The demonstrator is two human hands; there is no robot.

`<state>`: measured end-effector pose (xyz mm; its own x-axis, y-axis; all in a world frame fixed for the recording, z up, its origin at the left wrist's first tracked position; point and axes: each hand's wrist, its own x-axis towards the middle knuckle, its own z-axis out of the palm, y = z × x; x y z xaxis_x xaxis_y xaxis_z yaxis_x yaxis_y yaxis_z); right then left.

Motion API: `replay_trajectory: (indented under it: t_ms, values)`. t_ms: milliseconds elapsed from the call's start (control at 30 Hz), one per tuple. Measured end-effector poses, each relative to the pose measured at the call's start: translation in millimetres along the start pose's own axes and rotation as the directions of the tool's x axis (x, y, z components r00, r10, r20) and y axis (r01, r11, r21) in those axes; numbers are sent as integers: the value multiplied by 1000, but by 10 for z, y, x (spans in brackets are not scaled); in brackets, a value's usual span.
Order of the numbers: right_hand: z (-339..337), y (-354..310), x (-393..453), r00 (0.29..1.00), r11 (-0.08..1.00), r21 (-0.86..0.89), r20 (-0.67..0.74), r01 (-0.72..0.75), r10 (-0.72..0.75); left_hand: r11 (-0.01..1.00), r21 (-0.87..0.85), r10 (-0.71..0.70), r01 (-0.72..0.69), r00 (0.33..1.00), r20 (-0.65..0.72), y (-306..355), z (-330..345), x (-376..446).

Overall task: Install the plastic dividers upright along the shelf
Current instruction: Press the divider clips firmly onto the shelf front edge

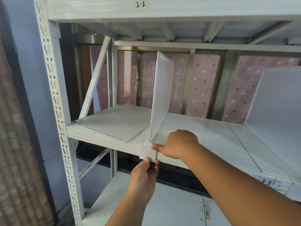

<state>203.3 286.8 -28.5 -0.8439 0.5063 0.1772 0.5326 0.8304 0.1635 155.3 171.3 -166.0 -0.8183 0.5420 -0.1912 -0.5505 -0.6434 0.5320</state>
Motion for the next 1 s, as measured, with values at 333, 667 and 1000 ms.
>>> replay_trajectory:
  t_ms: [333, 667, 1000]
  values:
    - [15, 157, -314, 991, 995, 98, -129, -9, 22, 992, 36, -120, 120, 993, 3, -221, 23, -117]
    - [-25, 1159, -1165, 993, 943, 330, -97, -38, 73, 825, 226, -550, 518, 827, 113, -1570, 229, -463]
    - [-120, 2356, -2108, 943, 921, 211, 3, -327, 334, 557, 229, -830, 798, 543, 126, -2670, 1073, -1164]
